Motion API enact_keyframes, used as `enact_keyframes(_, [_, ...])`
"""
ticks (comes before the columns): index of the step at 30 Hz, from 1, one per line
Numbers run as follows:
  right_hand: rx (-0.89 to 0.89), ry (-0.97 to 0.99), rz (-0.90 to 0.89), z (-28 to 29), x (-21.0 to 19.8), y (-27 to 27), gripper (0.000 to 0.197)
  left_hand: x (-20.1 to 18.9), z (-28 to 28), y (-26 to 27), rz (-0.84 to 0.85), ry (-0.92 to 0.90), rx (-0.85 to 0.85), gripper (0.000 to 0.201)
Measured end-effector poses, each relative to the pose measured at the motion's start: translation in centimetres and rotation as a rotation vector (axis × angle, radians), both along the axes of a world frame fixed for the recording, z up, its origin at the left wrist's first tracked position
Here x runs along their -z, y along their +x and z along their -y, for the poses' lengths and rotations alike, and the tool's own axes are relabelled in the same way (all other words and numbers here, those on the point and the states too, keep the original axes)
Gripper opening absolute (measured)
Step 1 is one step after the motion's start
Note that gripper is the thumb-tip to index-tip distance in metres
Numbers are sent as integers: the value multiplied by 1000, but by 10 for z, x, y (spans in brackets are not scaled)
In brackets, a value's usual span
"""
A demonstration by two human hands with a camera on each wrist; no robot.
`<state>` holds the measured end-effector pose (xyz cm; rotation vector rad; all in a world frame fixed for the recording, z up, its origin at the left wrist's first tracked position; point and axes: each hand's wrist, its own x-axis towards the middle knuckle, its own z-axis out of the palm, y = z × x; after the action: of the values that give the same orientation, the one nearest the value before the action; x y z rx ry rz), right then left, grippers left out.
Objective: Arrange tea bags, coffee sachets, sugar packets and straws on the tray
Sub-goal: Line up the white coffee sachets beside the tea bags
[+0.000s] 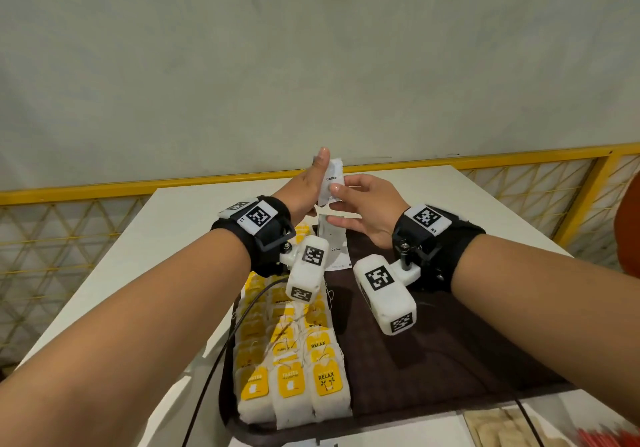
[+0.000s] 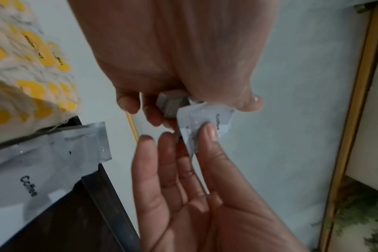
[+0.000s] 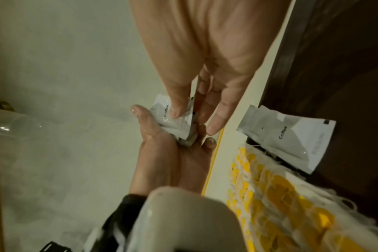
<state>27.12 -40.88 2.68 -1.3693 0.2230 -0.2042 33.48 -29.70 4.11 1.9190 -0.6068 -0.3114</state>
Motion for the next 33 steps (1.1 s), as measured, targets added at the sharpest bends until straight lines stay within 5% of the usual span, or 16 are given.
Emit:
enact_keyframes(6, [-110, 92, -37, 6, -7, -4, 10, -2, -3, 1, 19, 45, 11, 70])
enact_keyframes(11, [-43, 6, -114, 18, 4, -10, 10, 3, -16, 16, 17, -57, 30, 27])
enact_keyframes(15, [-16, -60, -243, 28, 25, -18, 16, 7, -21, 18, 105, 221, 108, 7])
enact_keyframes(20, [-52, -315, -366, 29, 46, -23, 14, 17, -8, 18, 264, 576, 137, 22])
enact_keyframes(25, [-130, -721, -419, 24, 53, -19, 48, 23, 1, 13, 341, 823, 184, 31])
enact_keyframes(30, [-159, -848, -408, 24, 51, -19, 38, 26, 2, 14, 363, 864, 189, 32])
enact_keyframes(33, [-125, -861, -397, 22, 50, -21, 29, 20, -1, 13, 279, 708, 111, 36])
